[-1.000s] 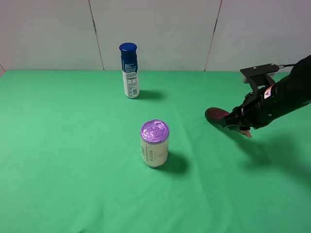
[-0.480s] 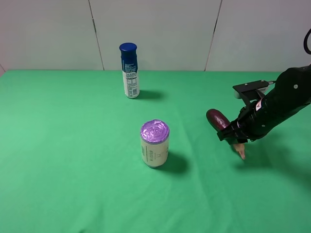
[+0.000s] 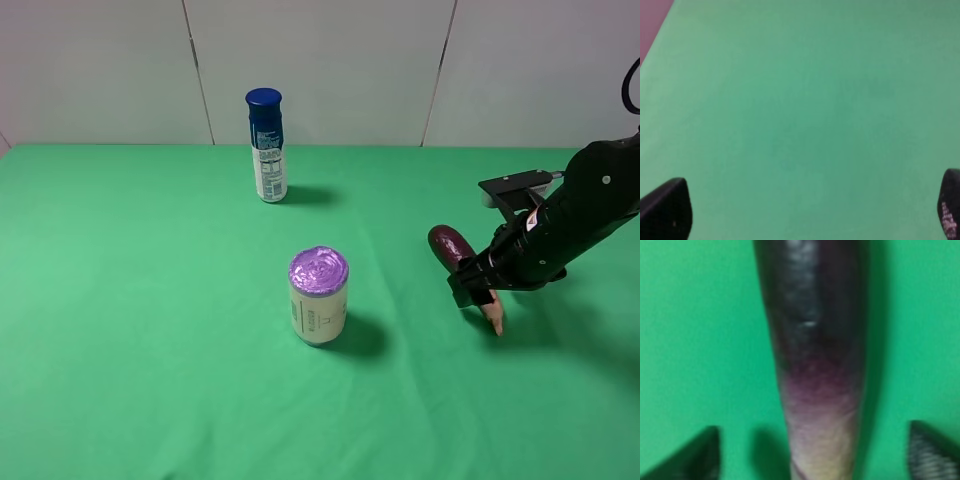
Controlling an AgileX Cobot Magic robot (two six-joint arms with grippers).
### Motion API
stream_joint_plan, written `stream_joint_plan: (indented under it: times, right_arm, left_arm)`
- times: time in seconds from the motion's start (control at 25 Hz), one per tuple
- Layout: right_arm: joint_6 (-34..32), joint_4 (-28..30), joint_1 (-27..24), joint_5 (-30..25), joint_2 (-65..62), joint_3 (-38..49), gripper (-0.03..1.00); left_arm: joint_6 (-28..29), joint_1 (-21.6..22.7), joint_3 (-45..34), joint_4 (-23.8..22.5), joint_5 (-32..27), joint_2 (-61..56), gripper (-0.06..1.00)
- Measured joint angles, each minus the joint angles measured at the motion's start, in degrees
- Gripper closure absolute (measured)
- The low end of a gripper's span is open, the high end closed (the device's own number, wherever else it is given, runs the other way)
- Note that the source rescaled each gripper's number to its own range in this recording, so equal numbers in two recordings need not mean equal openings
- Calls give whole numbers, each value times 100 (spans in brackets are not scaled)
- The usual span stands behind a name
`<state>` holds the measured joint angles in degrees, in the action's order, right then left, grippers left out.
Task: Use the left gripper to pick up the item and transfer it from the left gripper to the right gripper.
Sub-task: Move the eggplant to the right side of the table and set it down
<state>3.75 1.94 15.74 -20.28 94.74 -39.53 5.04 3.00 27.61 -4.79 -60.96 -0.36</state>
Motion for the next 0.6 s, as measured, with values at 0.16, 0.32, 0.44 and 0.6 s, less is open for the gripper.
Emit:
stream_joint_plan:
  times: [0.16, 0.32, 0.44, 0.6]
  right_arm:
    - [-8, 0, 0, 0, 0, 0, -1]
    - [-8, 0, 0, 0, 0, 0, -3]
    - [-8, 0, 0, -223, 0, -112, -3]
    - [-14, 0, 0, -883, 0, -525, -3]
  left_arm:
    - [0, 0, 0, 0, 0, 0, -3]
    - [0, 0, 0, 0, 0, 0, -3]
    - [0, 0, 0, 0, 0, 0, -3]
    - [0, 0, 0, 0, 0, 0, -3]
